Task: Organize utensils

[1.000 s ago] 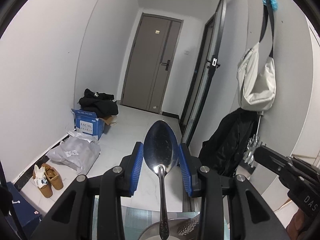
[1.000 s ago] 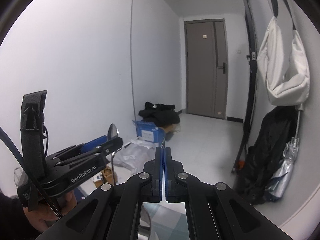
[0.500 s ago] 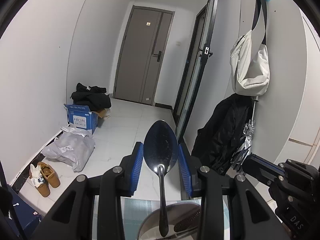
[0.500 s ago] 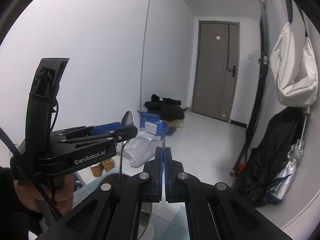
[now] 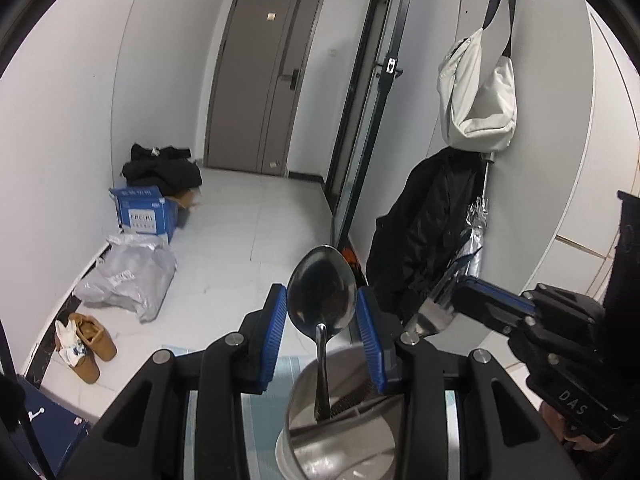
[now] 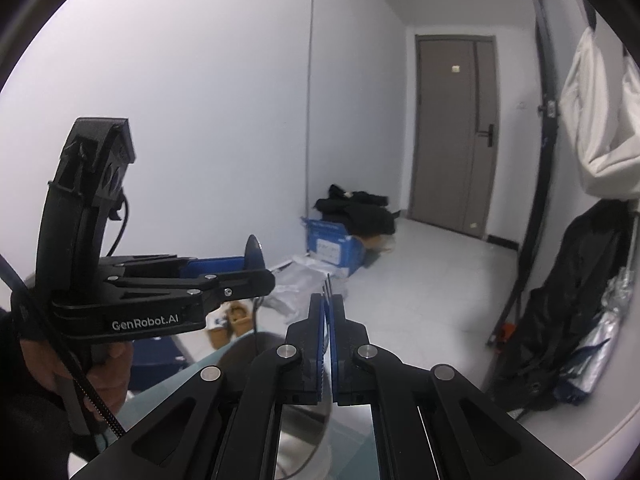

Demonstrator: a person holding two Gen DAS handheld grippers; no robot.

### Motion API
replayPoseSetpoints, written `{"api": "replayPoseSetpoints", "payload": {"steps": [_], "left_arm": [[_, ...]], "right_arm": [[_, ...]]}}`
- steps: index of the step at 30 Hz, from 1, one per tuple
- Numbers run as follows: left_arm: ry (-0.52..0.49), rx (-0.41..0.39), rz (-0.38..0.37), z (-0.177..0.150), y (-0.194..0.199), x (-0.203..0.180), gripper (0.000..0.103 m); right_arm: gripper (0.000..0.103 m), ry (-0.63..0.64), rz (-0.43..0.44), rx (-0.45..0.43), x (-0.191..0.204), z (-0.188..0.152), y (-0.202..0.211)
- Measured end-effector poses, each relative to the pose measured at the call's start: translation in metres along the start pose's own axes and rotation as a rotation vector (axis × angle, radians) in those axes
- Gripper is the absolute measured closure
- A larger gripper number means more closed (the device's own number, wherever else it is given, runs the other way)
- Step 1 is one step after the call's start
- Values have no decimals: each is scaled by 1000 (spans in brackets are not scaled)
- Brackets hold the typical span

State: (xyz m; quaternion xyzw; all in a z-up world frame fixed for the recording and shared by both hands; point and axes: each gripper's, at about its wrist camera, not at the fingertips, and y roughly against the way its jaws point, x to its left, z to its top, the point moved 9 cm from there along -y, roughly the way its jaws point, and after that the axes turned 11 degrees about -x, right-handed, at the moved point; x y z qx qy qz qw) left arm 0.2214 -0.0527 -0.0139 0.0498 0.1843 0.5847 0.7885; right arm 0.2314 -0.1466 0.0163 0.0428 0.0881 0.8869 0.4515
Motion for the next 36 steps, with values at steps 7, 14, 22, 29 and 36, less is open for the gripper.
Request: {"api": "replayPoseSetpoints", "payload": {"steps": [7, 14, 22, 29, 36], "left_arm": [[54, 52, 21, -1, 7, 9, 41], [93, 47, 110, 3, 30, 22, 37], [92, -2, 211, 8, 70, 23, 19], [84, -18, 272, 1, 95, 25, 13], [57, 12, 290, -27, 115, 22, 10]], "right_arm": [[97, -91, 48, 62, 6, -9, -5], [84, -173, 21, 40, 1, -6, 18], [60, -190, -17, 3, 16, 3, 52], [42, -218, -53, -21, 37, 0, 83], [29, -292, -83, -8, 56, -27, 103]]}}
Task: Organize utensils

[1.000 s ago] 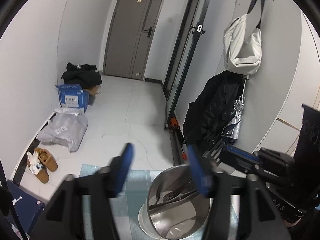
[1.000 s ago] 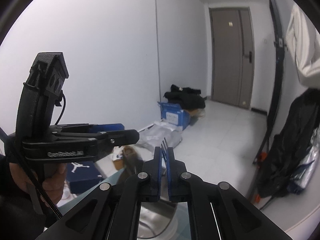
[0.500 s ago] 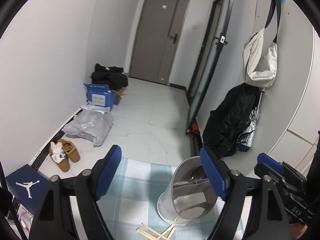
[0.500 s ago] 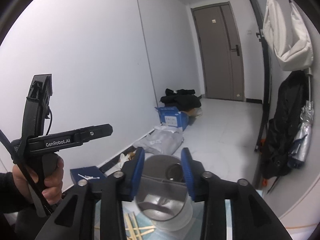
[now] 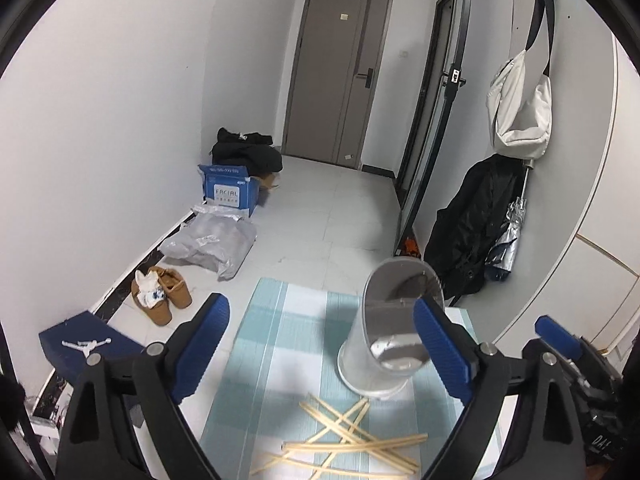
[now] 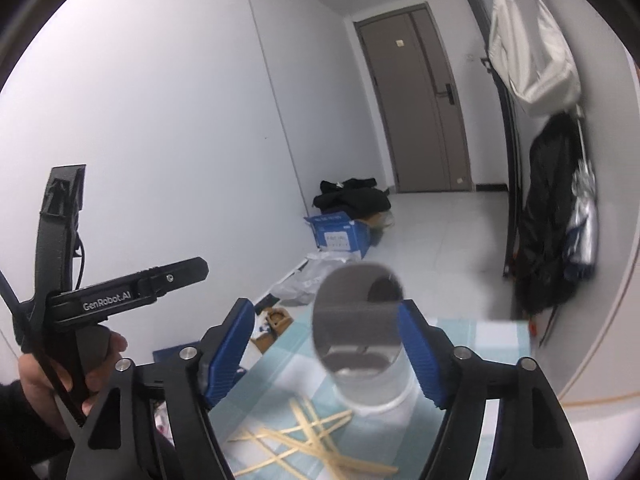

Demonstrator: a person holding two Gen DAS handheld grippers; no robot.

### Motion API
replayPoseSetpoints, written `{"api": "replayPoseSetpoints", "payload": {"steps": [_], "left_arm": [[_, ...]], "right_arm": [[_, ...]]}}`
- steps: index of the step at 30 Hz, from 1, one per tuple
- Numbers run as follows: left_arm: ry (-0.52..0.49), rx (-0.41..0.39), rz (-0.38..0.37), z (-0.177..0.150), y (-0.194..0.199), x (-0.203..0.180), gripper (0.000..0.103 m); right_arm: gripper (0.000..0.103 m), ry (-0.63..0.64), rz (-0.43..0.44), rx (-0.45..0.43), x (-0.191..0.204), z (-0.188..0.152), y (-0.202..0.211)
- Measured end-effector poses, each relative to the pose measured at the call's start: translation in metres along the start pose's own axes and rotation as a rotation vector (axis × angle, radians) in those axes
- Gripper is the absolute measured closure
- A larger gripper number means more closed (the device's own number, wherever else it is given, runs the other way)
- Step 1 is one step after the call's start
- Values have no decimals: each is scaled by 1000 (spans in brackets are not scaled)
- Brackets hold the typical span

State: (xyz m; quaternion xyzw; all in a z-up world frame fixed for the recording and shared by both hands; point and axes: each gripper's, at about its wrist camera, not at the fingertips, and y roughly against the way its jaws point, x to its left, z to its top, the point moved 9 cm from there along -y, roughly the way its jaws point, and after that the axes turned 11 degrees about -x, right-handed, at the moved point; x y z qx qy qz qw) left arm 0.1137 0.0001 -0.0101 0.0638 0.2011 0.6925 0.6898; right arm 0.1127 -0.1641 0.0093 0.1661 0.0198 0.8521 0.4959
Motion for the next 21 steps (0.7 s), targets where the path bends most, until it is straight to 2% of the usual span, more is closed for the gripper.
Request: {"api": "replayPoseSetpoints", "payload": {"steps": [7, 9, 11, 15, 21], "left_arm": [[-18, 15, 50, -34, 9, 16, 5], [-19, 17, 67, -42, 8, 23, 2], [-12, 23, 91, -49, 6, 31, 2], [15, 54, 91, -58, -2, 38, 2], [12, 78, 82, -71, -5, 42, 2]], "right_arm": [[28, -12, -43, 58, 5, -41, 7], [23, -37, -49, 73, 6, -55, 10], [23, -59, -46, 108, 10, -70, 10], [18, -50, -8, 152, 17, -87, 9], [15, -34, -57, 205, 6, -105, 1]]}}
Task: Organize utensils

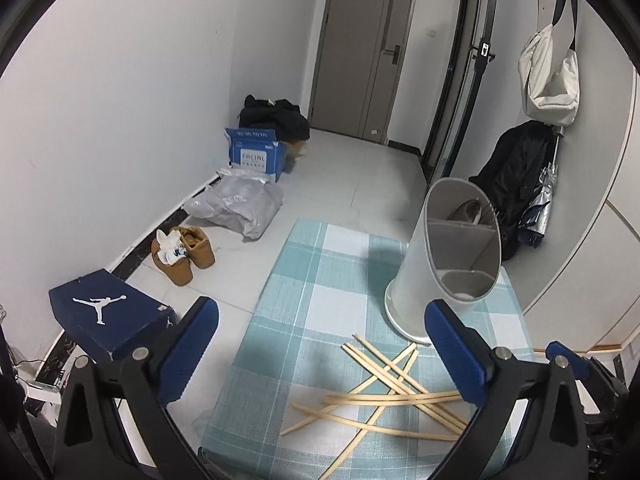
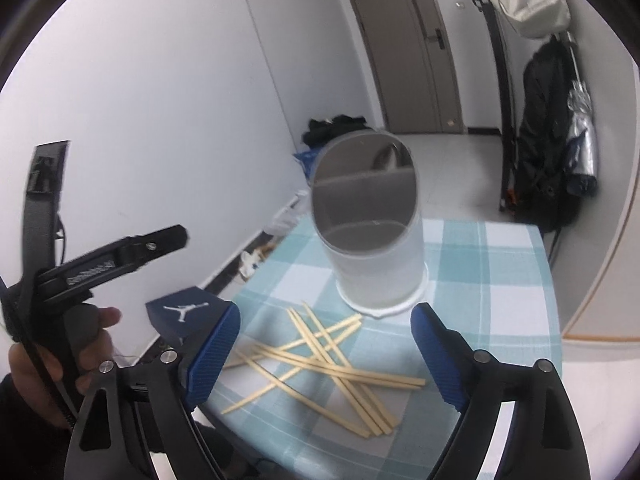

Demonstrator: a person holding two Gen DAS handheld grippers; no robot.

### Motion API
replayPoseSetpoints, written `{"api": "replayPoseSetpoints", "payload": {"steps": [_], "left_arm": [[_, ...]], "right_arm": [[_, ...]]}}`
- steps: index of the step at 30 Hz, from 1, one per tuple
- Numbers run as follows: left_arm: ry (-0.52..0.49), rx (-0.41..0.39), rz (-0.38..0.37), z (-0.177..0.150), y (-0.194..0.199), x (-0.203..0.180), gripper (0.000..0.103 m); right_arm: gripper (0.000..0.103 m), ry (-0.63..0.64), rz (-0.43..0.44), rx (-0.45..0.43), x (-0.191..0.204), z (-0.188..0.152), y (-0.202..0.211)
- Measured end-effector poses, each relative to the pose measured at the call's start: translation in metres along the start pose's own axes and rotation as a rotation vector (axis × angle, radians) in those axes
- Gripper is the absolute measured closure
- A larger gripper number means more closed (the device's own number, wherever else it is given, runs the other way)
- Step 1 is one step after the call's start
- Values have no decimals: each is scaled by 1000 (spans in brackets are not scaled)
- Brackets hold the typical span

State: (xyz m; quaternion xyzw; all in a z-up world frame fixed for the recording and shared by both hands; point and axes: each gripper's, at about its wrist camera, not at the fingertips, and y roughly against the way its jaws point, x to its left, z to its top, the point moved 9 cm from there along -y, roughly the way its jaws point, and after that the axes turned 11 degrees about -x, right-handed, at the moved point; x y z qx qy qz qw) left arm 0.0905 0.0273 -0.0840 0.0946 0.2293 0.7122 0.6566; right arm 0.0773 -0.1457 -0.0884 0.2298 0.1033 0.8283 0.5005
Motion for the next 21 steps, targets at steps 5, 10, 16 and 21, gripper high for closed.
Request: {"api": "replayPoseSetpoints", "payload": {"steps": [5, 10, 16, 21], "left_arm": [[45, 50, -15, -8, -8, 9, 2], [116, 83, -30, -7, -10, 25, 2], [196, 106, -29, 0, -19, 47, 2], [274, 115, -11, 7, -25, 67, 2]], "right_arm": [[15, 17, -42, 61, -7, -13, -18], [15, 91, -77, 120, 0, -25, -38], [15, 154, -4, 204, 30, -43, -62], [15, 212, 109, 289, 66, -59, -80]]}}
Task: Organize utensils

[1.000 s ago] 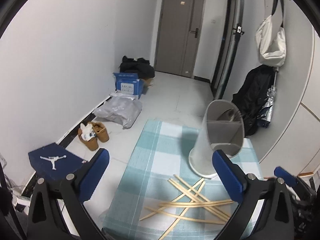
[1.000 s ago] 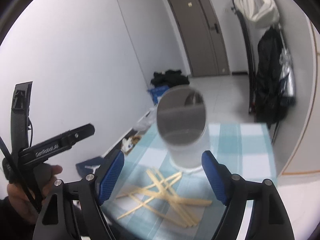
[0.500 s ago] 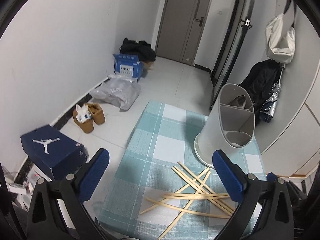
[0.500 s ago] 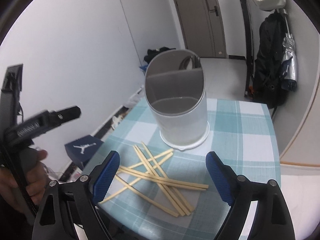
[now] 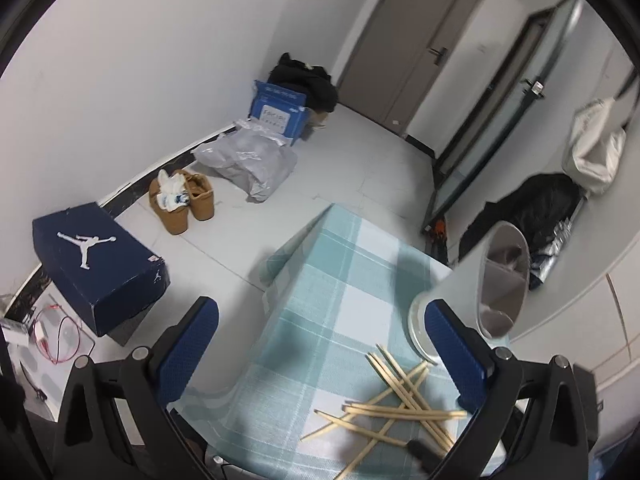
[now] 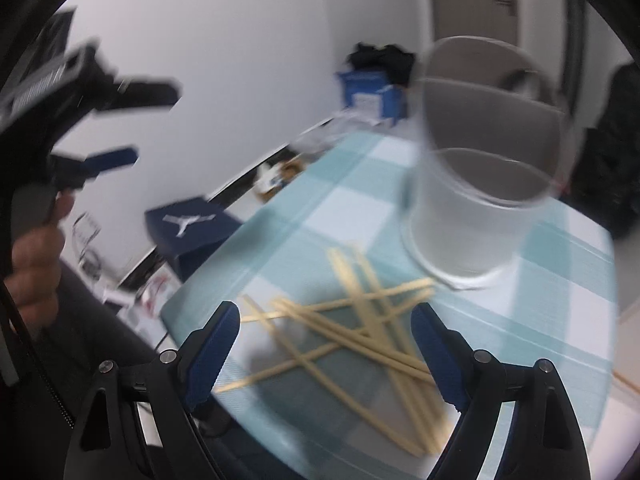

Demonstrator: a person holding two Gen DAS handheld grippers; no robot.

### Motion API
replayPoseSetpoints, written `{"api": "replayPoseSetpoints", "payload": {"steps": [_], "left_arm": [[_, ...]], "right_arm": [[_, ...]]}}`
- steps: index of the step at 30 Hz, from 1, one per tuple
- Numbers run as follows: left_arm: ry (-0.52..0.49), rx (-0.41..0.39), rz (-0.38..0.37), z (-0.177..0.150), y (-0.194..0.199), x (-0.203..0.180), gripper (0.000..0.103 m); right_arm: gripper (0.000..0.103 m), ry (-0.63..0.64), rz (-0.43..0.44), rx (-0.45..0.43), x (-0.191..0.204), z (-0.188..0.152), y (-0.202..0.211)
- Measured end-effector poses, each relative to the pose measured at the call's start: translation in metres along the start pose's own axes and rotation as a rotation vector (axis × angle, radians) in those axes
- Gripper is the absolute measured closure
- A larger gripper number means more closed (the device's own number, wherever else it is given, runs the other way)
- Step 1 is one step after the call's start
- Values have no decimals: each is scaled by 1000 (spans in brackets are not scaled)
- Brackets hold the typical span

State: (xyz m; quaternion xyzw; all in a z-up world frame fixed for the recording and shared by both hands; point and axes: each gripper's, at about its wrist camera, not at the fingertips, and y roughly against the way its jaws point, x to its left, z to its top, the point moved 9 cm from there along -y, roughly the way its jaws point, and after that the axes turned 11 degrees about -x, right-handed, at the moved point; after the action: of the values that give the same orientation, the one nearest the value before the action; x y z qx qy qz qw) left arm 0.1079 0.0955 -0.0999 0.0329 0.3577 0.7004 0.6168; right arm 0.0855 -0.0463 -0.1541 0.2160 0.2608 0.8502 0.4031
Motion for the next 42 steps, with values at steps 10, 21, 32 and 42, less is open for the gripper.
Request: {"api": "replayPoseSetpoints", "payload": {"steps": [10, 21, 32, 42], "left_arm": [[83, 6, 24, 9, -5, 22, 2], [198, -22, 40, 21, 0, 44, 2], [185, -59, 52, 27, 3, 46, 2], [111, -98, 121, 27, 2, 42, 2]], "right_arm": [[59, 222, 162, 163, 61, -11, -54], [86, 418, 199, 278, 81, -32, -83], [100, 458, 157, 204, 69, -9, -75], [100, 187, 27, -49, -5, 54, -2]]}}
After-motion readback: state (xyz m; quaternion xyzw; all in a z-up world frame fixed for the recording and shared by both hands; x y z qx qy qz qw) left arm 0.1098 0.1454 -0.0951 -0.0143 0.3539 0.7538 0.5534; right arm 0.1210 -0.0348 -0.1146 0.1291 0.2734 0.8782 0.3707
